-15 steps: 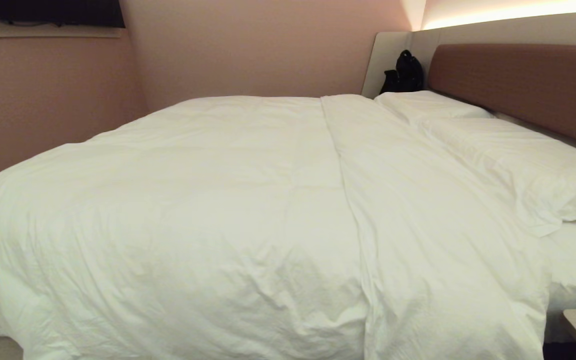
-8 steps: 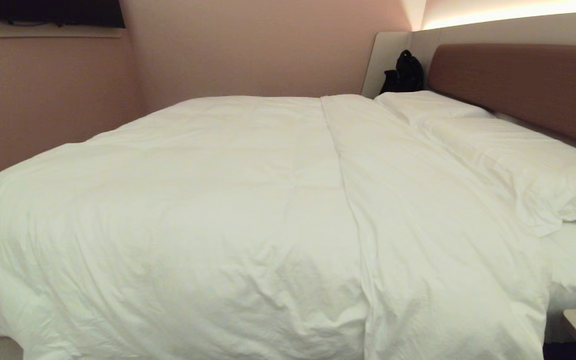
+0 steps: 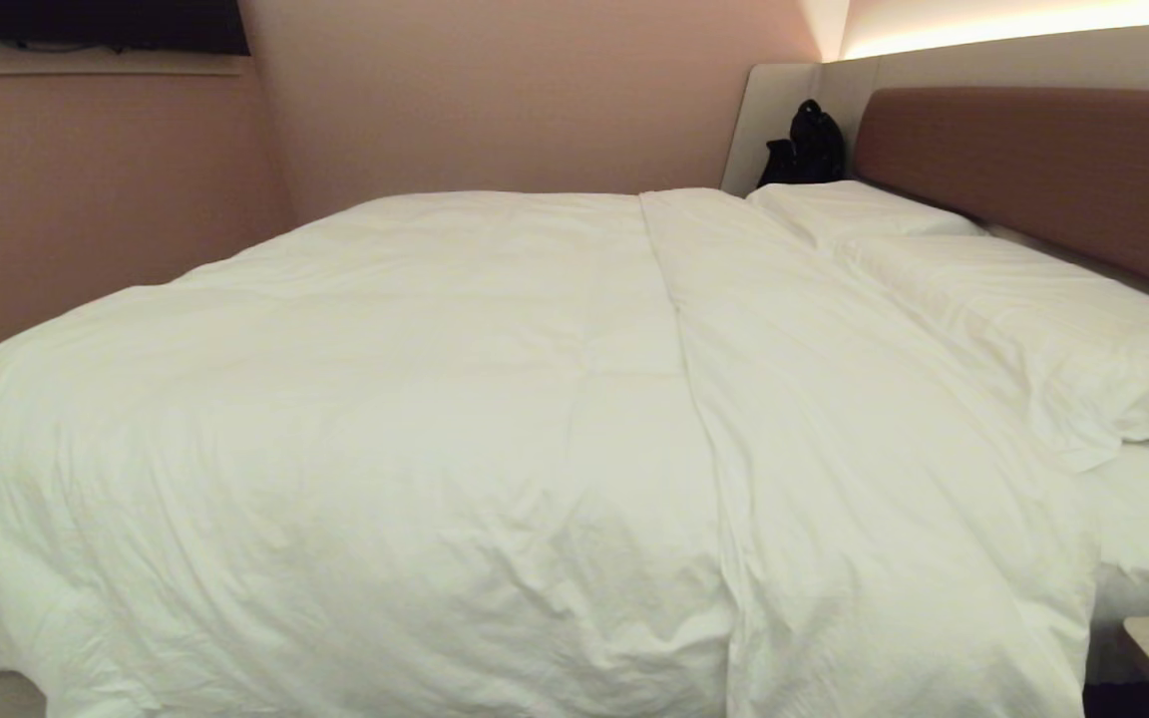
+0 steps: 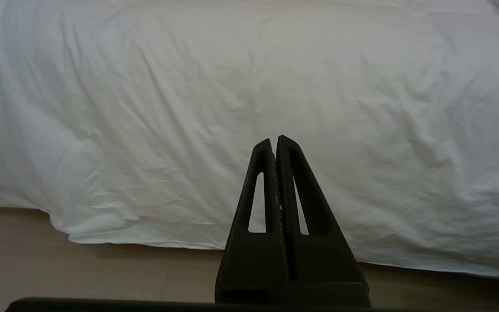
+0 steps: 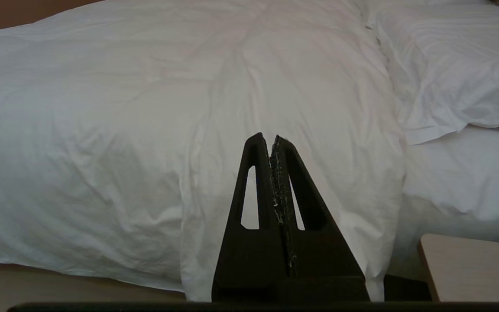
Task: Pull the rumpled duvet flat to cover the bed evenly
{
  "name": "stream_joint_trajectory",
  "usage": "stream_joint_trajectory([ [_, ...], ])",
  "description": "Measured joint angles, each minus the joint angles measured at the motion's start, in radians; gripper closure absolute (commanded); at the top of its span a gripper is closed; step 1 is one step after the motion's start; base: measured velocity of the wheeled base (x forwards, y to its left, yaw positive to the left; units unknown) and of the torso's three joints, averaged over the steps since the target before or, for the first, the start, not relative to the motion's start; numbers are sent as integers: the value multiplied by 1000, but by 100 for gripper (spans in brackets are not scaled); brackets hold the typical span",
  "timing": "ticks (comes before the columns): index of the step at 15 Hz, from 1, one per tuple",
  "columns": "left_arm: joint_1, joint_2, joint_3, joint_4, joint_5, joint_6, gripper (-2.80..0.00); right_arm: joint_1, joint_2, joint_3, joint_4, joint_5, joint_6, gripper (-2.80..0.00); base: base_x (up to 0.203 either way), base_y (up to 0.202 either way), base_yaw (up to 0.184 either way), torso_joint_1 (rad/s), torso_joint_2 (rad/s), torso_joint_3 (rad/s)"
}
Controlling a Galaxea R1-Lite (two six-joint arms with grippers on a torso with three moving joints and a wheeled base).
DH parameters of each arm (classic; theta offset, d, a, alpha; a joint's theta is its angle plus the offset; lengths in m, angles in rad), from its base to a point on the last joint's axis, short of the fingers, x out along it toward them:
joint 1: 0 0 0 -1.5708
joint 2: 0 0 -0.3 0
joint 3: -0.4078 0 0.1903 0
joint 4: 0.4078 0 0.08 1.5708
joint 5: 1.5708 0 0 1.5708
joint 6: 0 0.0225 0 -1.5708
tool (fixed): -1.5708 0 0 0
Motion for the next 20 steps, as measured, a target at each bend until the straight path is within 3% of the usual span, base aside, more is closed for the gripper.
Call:
stream_joint_trajectory([
  [20, 0, 0, 0, 0, 0, 0, 0, 64, -44, 80, 10, 6, -5, 0, 0, 0, 0, 0, 0, 0],
])
